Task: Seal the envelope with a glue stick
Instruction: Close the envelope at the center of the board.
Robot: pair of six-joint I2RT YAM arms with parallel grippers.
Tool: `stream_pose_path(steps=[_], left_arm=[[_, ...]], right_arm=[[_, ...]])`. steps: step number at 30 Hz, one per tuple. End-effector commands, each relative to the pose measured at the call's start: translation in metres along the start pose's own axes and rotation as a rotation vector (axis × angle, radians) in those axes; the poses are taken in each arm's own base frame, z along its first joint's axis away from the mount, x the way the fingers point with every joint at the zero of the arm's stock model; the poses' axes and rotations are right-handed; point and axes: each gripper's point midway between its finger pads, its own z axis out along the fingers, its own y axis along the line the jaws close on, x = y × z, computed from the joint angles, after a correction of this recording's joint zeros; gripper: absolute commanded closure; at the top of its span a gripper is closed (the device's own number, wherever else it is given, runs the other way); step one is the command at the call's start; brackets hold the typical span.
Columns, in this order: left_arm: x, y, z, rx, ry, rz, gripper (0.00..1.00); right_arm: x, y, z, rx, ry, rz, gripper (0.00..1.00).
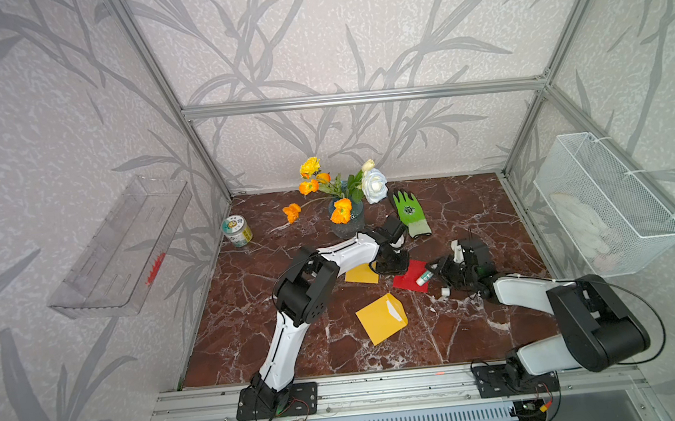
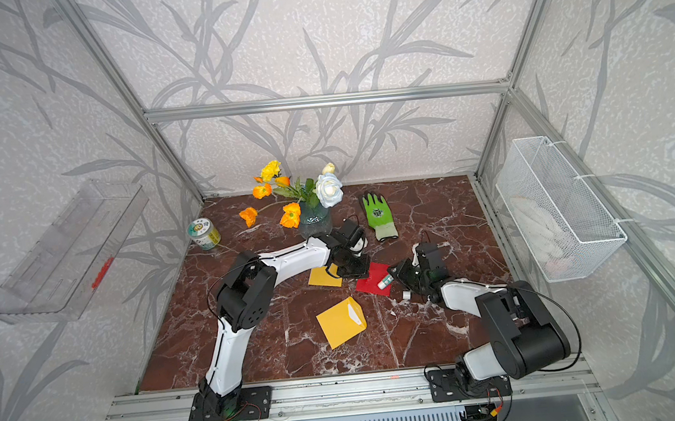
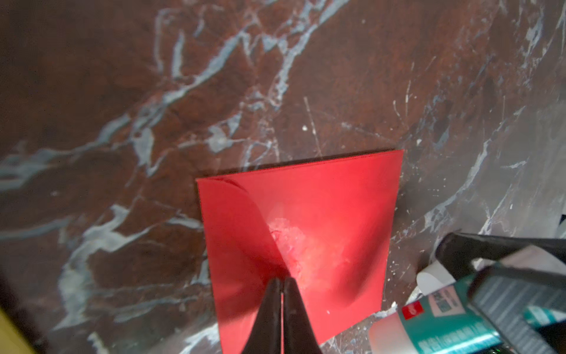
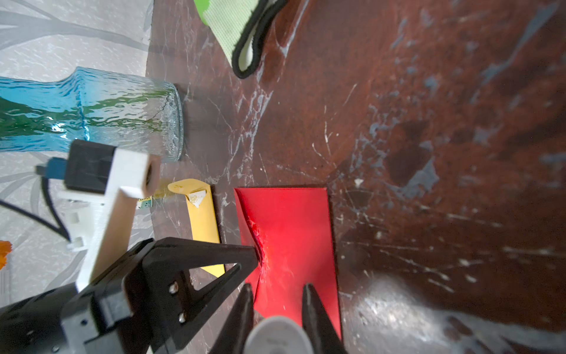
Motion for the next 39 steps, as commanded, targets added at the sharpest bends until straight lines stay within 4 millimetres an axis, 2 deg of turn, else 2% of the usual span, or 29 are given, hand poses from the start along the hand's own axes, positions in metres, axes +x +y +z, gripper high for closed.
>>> stream_pose_path(steps=[1,5,10,16,18,21,24,30,39], left_arm=[[0.007,0.025,0.000,-0.033,0.078,-0.049,0.86],[-0.009,0.007,-0.013,0.060,0.059,-0.008,0.79],[-0.014,-0.008,-0.029,0.102,0.062,0.044,0.68],[-0.021,-0.024,-0.050,0.148,0.021,0.044,0.68],[-0.024,-0.025,-0.056,0.140,0.003,0.042,0.70],[-0.026,-0.012,-0.060,0.059,-0.024,0.038,0.81],[-0.028,0.002,-0.063,-0.022,-0.052,0.030,0.99],[-0.029,0.025,-0.053,-0.118,-0.073,0.008,1.00],[-0.038,0.014,-0.036,-0.048,-0.085,0.001,1.00]], right_arm=[[-0.008,0.013,-0.008,-0.014,-0.022,-0.029,1.00],[-0.010,0.018,-0.013,-0.021,-0.033,-0.043,1.00],[-0.011,0.023,-0.019,-0.022,-0.041,-0.060,1.00],[-0.011,0.023,-0.020,-0.012,-0.039,-0.070,1.00],[-0.011,0.023,-0.019,-0.015,-0.035,-0.071,1.00],[-0.011,0.023,-0.018,-0.016,-0.033,-0.071,1.00],[-0.011,0.023,-0.018,-0.014,-0.032,-0.074,1.00],[-0.010,0.023,-0.016,-0.015,-0.027,-0.070,1.00],[-0.007,0.019,-0.015,-0.009,-0.019,-0.064,1.00]])
